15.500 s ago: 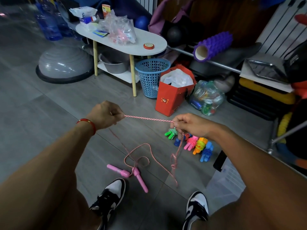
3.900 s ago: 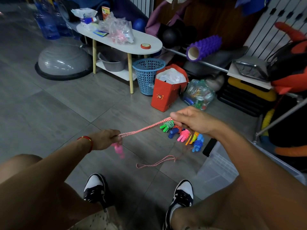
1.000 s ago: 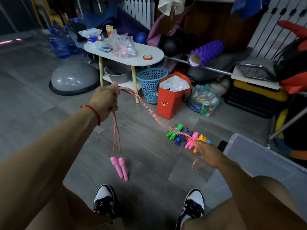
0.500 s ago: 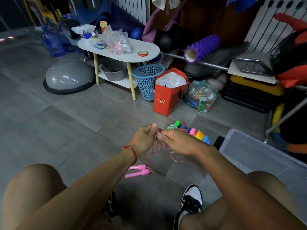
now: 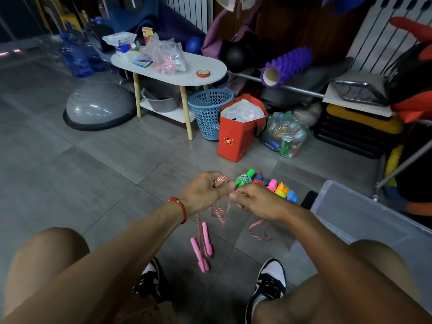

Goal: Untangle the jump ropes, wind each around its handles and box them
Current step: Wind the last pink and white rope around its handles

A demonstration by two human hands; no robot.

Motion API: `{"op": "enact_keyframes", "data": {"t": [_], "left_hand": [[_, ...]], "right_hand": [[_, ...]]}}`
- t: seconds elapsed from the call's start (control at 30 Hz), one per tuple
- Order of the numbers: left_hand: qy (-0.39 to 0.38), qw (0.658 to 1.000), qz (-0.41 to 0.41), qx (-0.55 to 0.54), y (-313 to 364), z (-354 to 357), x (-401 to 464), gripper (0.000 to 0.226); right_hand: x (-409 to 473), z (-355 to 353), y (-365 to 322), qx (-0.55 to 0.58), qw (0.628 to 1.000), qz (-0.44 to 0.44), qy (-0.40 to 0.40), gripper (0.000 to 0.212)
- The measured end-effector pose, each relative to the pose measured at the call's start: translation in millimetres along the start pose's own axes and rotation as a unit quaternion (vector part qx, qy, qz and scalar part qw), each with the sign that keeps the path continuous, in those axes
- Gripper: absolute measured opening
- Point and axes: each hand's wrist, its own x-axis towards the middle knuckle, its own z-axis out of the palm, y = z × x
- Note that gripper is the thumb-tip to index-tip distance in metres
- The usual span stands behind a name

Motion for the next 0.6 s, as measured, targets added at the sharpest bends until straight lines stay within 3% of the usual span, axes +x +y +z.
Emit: {"op": "enact_keyframes", "data": {"t": [0.17, 0.43, 0.6], "left_hand": [[-0.001, 1.000, 0.002, -0.004, 2.4, -26.0, 3.8, 0.032], [0.046, 0.999, -0.027, 0.012, 8.7, -53.9, 7.5, 0.038], [0.090, 0.994, -0.065, -0.003, 7.7, -84.1, 7.3, 0.022]], "right_hand": [[-7.8, -8.9, 9.7, 0.123, 0.992, 0.034, -0.010, 0.037], [-20.3, -20.5, 26.5, 0.165, 0.979, 0.121, 0.020, 0.038], [-32.6, -26.0, 54.5, 0.188, 0.965, 0.182, 0.020, 0.044]]}}
